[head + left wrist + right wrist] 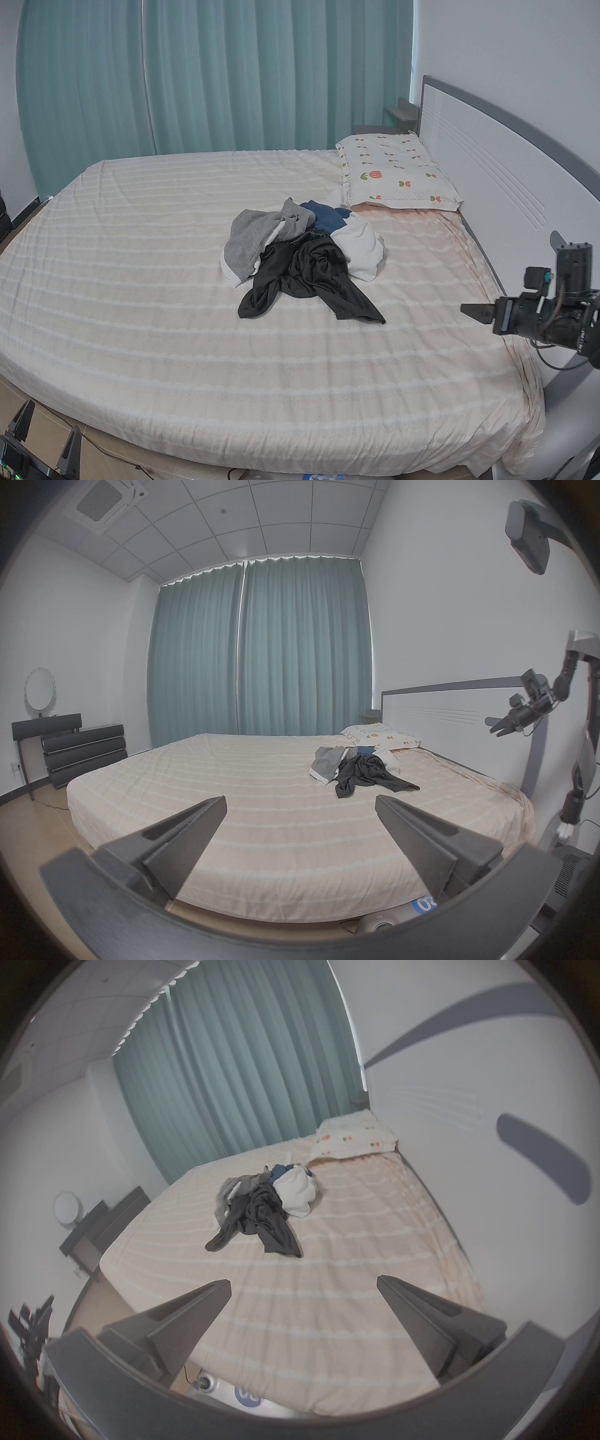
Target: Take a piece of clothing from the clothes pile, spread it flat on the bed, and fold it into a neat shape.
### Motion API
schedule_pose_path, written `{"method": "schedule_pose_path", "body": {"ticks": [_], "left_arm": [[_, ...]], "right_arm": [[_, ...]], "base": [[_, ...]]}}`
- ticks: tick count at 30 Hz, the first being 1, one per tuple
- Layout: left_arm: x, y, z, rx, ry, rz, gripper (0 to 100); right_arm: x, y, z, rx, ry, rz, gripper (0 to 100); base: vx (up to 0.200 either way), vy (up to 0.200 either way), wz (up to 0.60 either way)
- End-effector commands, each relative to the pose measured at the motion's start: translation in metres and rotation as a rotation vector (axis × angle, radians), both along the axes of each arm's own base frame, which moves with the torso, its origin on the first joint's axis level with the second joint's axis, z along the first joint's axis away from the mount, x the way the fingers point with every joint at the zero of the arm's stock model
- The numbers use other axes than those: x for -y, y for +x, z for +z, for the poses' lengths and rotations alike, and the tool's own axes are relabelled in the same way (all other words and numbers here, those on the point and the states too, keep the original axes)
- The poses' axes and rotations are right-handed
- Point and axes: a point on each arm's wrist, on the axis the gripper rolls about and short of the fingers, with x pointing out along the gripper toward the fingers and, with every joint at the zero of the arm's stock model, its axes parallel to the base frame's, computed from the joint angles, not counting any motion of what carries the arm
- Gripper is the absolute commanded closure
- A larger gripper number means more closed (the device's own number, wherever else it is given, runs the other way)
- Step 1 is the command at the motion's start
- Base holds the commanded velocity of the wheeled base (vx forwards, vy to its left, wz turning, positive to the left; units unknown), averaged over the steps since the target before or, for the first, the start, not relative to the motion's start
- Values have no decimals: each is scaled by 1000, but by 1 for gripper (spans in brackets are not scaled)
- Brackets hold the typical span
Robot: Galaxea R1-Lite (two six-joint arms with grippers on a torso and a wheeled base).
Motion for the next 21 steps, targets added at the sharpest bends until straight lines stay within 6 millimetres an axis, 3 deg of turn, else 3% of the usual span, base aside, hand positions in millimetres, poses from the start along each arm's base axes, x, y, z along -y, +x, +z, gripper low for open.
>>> {"method": "schedule_pose_path", "body": {"ticks": [1,12,15,21], "left_arm": [[0,1,-4,-11,0,-1,0],[0,1,-5,-12,0,1,0],[0,1,-5,-12,0,1,0],[0,1,-5,-12,0,-1,0]], "right_arm": [[-59,126,-108,-181,113,-137,0],[-81,174,-135,-143,144,-192,0],[-90,183,-132,-131,137,-195,0],[-109,198,-149,-138,130,-208,0]], "base": [[0,0,0],[0,0,0],[0,0,0],[0,0,0]]}}
